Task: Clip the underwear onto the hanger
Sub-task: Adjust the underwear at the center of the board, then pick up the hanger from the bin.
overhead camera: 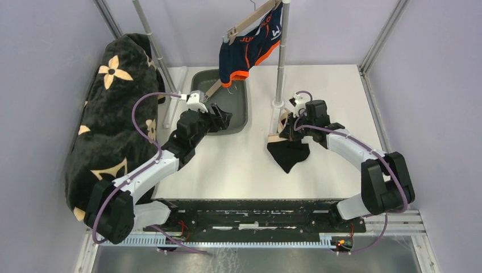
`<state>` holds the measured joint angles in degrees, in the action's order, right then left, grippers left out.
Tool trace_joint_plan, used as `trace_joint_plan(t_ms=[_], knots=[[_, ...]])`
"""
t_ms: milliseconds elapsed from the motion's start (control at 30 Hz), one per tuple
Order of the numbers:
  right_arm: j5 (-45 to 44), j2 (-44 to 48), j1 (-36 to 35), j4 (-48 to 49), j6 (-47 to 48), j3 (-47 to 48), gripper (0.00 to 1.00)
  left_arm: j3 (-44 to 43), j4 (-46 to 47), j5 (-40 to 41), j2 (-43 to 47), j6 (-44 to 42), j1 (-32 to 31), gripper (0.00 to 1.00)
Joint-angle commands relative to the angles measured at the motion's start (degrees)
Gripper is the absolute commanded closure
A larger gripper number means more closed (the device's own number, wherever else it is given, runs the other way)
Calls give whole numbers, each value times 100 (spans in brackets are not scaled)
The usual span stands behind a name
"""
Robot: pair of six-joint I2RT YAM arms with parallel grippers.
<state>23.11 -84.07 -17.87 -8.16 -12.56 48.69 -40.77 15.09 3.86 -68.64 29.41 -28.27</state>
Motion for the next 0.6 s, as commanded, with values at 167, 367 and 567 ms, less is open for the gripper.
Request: trace_joint_plan(t_ms=[167,367,567], knots=[[390,429,311,475,-168,-4,99,136,1236,253,-463,345,336,21],[337,630,317,692,-402,-98,99,-1154,252,49,-1881,122,825,22],[363,875,325,641,-450,-186,100,-2866,-568,721,-3384,-136,1033,24]])
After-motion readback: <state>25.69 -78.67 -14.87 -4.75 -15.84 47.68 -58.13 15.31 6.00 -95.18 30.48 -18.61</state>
